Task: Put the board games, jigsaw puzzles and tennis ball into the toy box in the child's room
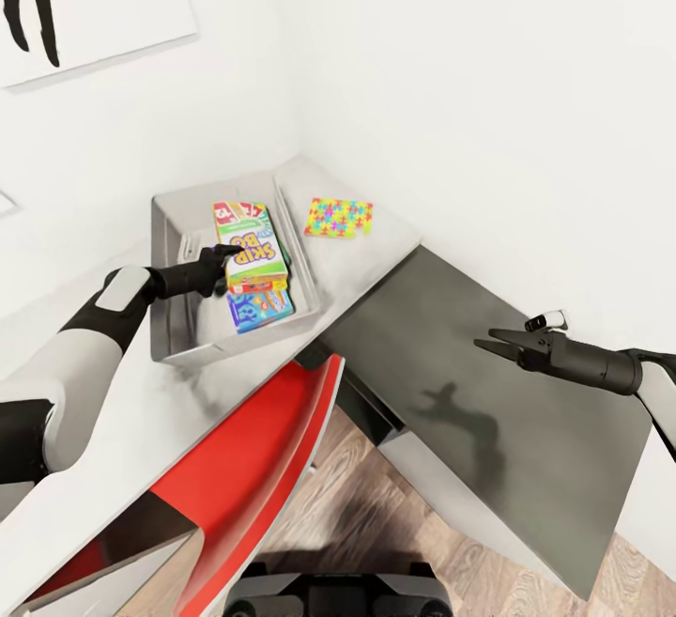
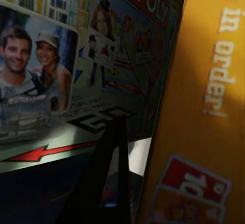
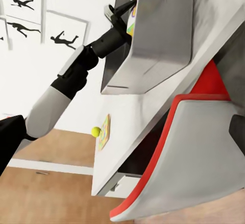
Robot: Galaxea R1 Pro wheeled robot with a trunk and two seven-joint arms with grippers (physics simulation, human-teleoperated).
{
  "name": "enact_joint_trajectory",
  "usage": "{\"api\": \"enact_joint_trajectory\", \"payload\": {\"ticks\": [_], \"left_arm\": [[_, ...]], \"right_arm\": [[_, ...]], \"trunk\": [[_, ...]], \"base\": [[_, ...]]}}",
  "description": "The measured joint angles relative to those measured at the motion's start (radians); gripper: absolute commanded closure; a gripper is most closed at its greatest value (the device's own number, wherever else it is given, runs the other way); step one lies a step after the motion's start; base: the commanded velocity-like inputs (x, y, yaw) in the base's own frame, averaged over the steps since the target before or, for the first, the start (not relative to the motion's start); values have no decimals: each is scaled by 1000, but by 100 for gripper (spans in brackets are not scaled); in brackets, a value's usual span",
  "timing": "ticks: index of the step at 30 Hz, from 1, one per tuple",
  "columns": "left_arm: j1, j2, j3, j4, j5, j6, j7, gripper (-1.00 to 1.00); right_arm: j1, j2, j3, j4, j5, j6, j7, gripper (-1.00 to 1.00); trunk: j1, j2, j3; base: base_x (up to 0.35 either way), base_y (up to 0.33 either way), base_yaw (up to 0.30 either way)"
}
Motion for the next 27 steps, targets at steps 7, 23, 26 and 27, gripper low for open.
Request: {"api": "enact_joint_trajectory", "payload": {"ticks": [7,23,26,27], "left_arm": [[-12,0,1,-1,12,0,4,100],[-17,1,5,-2,43,0,-11,100],[-17,1,5,-3,41,-1,-15,100],[-16,1,5,-3,40,-2,-17,100]], "right_arm": [[0,1,0,-7,0,0,0,-100],[0,12,-1,-9,1,0,-1,-100],[0,13,-1,-10,1,0,-1,-100],[0,13,-1,-9,1,0,-1,-100]], "trunk": [[0,0,-11],[0,-1,-31],[0,-1,-32],[0,-1,-32]], "base": [[0,0,0],[0,0,0],[0,0,0],[0,0,0]]}}
